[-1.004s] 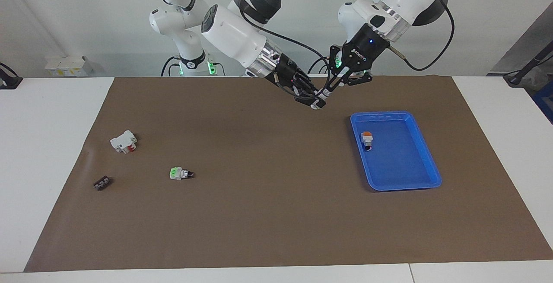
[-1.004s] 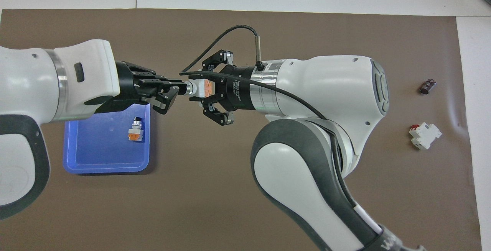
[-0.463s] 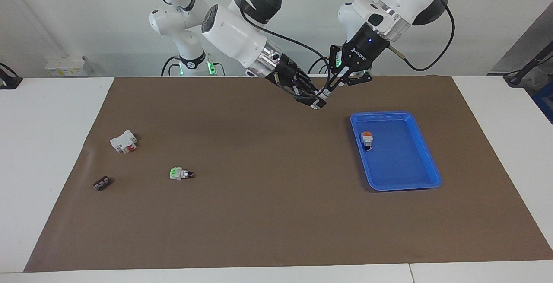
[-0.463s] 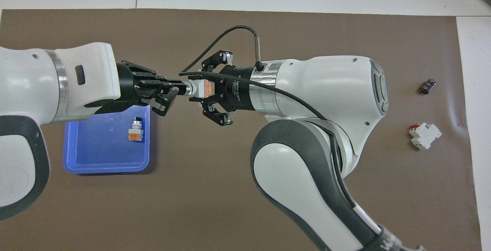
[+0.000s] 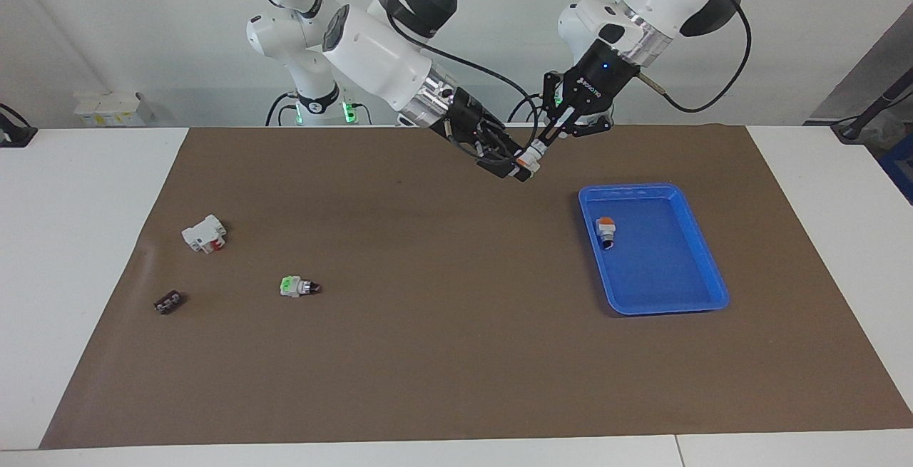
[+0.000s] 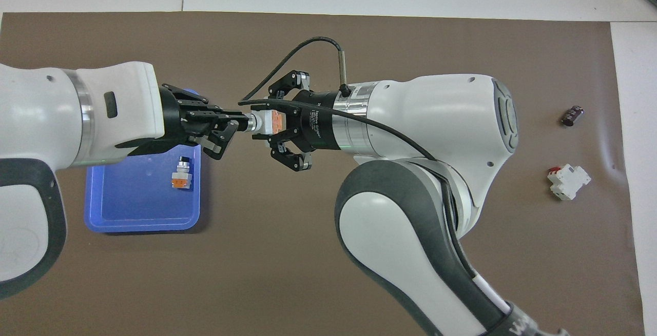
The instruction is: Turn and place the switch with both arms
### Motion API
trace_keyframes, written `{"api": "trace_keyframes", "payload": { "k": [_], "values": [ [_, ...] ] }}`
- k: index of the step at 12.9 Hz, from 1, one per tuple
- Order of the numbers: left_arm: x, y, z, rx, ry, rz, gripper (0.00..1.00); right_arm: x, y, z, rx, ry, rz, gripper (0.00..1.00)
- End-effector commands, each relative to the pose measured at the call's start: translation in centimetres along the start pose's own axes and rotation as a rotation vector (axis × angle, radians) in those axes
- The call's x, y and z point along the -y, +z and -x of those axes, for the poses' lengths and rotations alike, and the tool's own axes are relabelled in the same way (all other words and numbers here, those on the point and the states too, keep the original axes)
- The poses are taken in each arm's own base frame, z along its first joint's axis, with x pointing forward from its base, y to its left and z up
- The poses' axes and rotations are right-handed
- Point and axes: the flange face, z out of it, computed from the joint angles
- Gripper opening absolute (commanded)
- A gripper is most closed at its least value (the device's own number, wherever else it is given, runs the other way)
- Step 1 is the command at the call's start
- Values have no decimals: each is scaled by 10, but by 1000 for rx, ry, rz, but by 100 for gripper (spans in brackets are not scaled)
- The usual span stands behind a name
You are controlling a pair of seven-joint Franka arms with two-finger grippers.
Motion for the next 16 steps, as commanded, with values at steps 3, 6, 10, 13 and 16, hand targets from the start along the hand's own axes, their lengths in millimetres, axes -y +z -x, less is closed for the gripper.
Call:
{"api": "trace_keyframes", "payload": {
  "k": [3, 6, 10, 13, 16],
  "values": [
    [9, -1, 21, 79, 46, -99, 0, 3, -59, 1, -123, -114, -4, 100],
    [38, -3, 45, 110, 115, -149, 0, 8, -86, -13, -286, -270, 23, 100],
    [96, 1, 103, 211, 295, -207, 0, 9, -106, -39, -451, -540, 152, 100],
    [139, 16, 146, 247, 376, -206, 0, 15, -131, -70, -571, -693, 262, 100],
    [171, 37, 178, 304, 490, -236, 0, 23, -167, -115, -574, -831, 382, 100]
  ]
}}
